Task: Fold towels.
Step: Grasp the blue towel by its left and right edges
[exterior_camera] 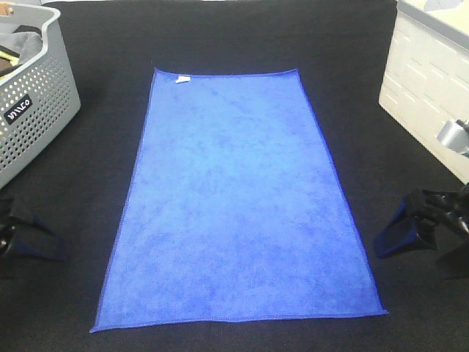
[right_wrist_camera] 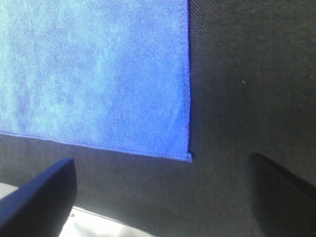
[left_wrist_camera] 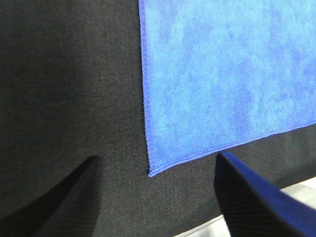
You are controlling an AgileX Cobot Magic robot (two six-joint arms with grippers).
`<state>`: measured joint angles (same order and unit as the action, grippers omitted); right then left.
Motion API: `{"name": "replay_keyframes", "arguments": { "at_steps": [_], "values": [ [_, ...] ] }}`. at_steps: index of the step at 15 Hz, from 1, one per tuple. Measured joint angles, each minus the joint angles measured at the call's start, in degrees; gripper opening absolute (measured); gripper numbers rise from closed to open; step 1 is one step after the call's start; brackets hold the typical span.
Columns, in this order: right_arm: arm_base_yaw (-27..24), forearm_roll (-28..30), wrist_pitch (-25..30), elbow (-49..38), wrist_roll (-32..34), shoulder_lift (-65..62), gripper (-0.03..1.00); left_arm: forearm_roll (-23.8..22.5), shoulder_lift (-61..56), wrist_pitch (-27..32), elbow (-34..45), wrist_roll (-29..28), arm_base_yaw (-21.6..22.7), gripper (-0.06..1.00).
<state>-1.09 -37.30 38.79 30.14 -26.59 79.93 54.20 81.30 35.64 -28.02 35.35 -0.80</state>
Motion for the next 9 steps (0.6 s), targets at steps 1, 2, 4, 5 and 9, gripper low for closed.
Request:
{"name": "replay_keyframes", "arguments": {
  "at_steps": [1, 2, 4, 5, 9],
  "values": [
    [0.0, -1.9, -1.1, 0.0, -1.5, 1.7, 0.86, 2.8, 2.7, -0.4, 0.0, 2.6, 0.0, 0.62],
    [0.0, -3.6, -2.1, 0.0, -3.0, 3.5, 0.85, 5.7, 5.4, -1.0, 0.0, 5.3, 0.0, 0.62],
    [0.0, -5.4, -3.0, 0.0, -5.0, 5.3, 0.85, 8.7, 8.0, -1.6, 0.0, 7.8, 0.0, 0.62],
    [0.0, -7.0, -3.9, 0.1, -6.9, 7.0, 0.85, 12.1, 10.4, -1.7, -0.1, 10.9, 0.0, 0.62],
    [0.0, -13.9, -6.6, 0.1, -14.3, 16.4, 0.81, 27.6, 21.2, -1.9, 0.0, 27.6, 0.0, 0.62]
  ]
}}
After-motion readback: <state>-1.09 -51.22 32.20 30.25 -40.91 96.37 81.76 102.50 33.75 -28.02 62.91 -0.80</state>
